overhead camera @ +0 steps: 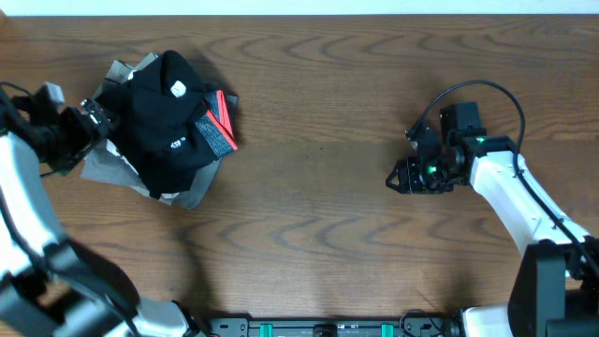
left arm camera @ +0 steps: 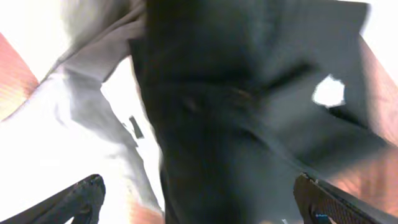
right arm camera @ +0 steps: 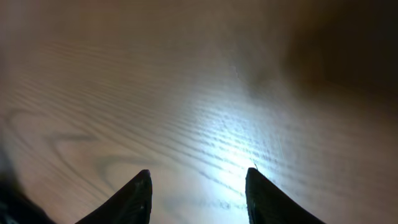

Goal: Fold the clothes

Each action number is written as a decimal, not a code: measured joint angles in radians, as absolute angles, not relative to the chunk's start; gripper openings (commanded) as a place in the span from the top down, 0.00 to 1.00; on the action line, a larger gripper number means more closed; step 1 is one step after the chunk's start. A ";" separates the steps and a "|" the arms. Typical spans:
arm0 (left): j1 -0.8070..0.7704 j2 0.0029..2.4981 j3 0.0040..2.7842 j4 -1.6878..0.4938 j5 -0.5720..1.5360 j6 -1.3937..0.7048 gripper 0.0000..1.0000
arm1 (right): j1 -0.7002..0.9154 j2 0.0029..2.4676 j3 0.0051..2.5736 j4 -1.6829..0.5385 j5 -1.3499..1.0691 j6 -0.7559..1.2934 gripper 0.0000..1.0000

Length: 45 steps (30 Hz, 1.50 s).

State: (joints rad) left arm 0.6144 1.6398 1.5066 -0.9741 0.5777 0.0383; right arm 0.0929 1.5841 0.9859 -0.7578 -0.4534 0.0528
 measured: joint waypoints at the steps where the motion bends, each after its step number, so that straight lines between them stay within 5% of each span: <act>1: 0.601 1.589 1.515 -0.994 0.578 0.052 0.02 | 0.093 1.566 0.987 -0.744 -0.468 0.043 0.52; 7: 0.367 1.301 1.546 -1.167 0.559 0.169 0.02 | 0.093 1.380 1.047 -0.694 -0.501 0.026 0.39; 8: 0.294 1.244 1.547 -1.205 0.532 0.186 0.02 | 0.093 1.331 1.064 -0.690 -0.498 0.022 0.26; 9: 0.240 1.200 1.548 -1.237 0.502 0.189 0.02 | 0.093 1.292 1.075 -0.687 -0.495 0.022 0.01; 18: 0.001 0.939 1.549 -1.437 0.187 0.066 0.02 | 0.093 0.957 1.098 -0.724 -0.419 0.010 0.01; 45: -0.002 0.903 1.549 -1.463 0.123 0.026 0.02 | 0.093 0.667 1.053 -0.887 -0.335 -0.027 0.01</act>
State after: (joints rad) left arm -0.0025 0.9031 1.5494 -1.4628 0.1226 0.0257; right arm 0.0929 0.6666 1.0527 -0.8867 -0.3351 -0.0269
